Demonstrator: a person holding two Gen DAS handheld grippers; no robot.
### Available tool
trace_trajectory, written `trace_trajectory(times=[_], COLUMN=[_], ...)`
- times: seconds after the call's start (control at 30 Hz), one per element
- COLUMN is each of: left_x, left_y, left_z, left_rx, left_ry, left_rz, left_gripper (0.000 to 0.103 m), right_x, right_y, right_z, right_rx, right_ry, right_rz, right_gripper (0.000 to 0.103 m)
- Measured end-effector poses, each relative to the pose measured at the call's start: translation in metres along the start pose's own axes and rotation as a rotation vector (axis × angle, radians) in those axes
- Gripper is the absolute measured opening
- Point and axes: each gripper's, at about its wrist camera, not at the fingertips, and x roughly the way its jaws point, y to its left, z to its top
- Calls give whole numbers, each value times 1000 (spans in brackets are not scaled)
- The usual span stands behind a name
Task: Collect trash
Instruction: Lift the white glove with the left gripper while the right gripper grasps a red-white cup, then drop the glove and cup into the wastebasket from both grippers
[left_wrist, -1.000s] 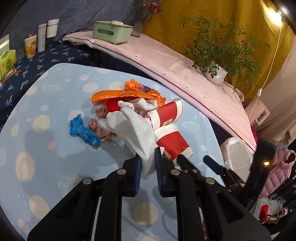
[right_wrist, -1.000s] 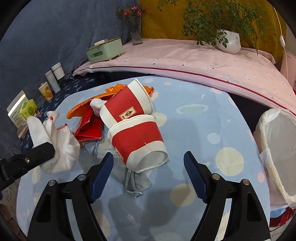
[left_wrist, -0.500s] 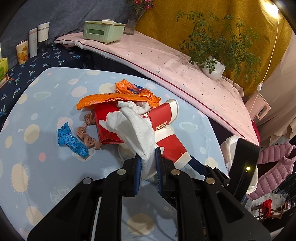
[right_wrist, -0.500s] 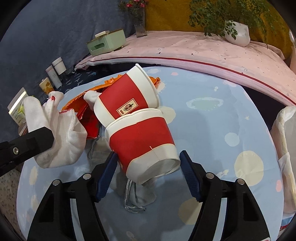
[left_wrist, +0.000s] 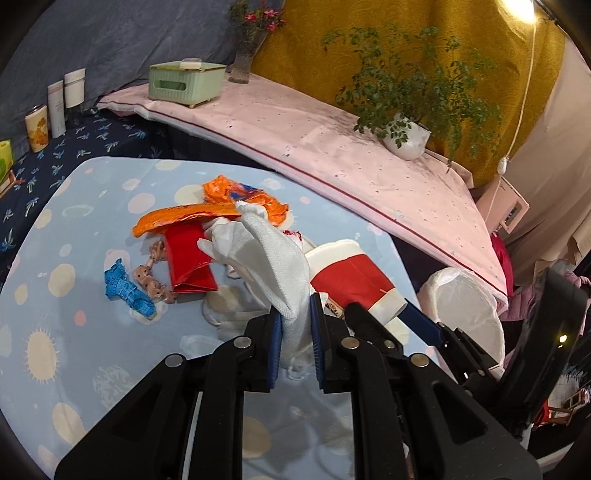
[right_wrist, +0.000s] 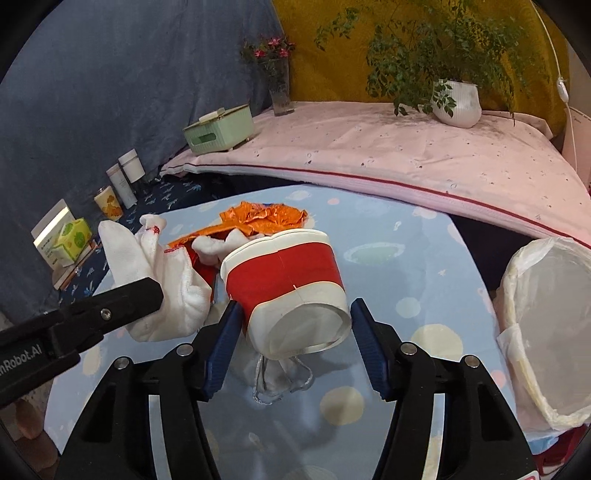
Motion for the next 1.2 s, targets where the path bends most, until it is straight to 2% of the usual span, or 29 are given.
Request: trace_trajectory(times=[0.2,0.53,0.93,1.2], left_x=[-12,-14,22,54], left_y=[-31,-102,-198,-238], left_z=[5,10,-3,-10], left_rx=[30,122,228,251], left_ry=[-24,-38,38,114], left_rz=[-26,-72,-177,-254], left_gripper=[14,14,14,15], right_x=[-37,-87,-122,-124], right_y=[-21,-88,-173,-218], right_z=[14,25,9,-6], right_rx=[18,99,190,247], right_ry=[-70,-153,-179,-157], right_rz=[-20,-99,-224,-277], right_gripper=[58,58,58,58])
